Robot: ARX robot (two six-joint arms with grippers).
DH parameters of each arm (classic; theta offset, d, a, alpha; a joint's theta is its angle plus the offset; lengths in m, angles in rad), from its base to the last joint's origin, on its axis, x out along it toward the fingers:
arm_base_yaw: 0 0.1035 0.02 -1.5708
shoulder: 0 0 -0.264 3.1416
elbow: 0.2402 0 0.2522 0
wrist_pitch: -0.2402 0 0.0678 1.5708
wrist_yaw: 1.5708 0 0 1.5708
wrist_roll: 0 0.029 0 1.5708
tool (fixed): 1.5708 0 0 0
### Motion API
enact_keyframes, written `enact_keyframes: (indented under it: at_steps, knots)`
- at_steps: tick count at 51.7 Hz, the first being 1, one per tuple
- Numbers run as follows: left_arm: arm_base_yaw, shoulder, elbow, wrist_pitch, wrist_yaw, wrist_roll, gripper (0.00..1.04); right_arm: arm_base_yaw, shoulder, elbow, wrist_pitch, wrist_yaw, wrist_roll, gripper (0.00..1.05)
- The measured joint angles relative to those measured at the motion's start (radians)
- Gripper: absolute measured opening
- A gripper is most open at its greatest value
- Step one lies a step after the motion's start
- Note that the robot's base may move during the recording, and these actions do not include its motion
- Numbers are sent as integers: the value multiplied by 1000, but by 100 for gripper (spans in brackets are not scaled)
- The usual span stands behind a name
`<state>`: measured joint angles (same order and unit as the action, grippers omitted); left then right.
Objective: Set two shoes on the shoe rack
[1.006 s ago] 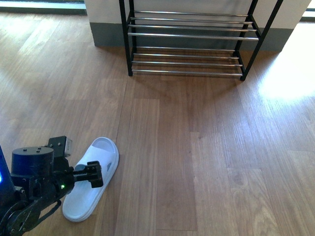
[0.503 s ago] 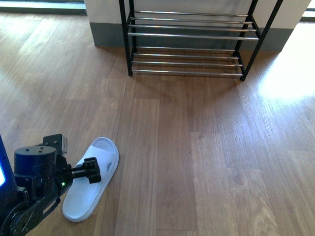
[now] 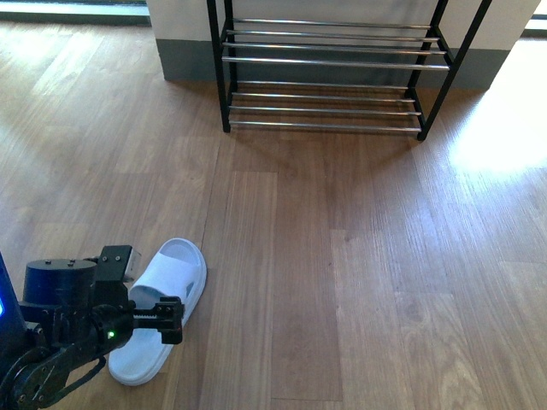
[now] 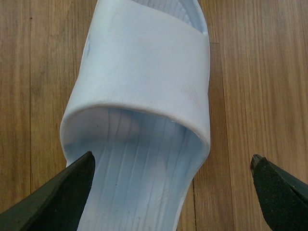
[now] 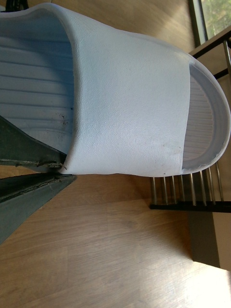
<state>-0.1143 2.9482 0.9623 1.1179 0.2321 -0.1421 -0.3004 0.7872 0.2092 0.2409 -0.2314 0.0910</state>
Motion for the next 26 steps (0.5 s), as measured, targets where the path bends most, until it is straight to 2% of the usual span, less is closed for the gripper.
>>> enact_keyframes:
  at_steps: [14, 26]
  knots:
    - [1, -3, 0, 43, -25, 22, 95, 0, 0, 0, 0, 0, 0, 1]
    - [-5, 2, 0, 155, -161, -13, 95, 0, 0, 0, 0, 0, 0, 1]
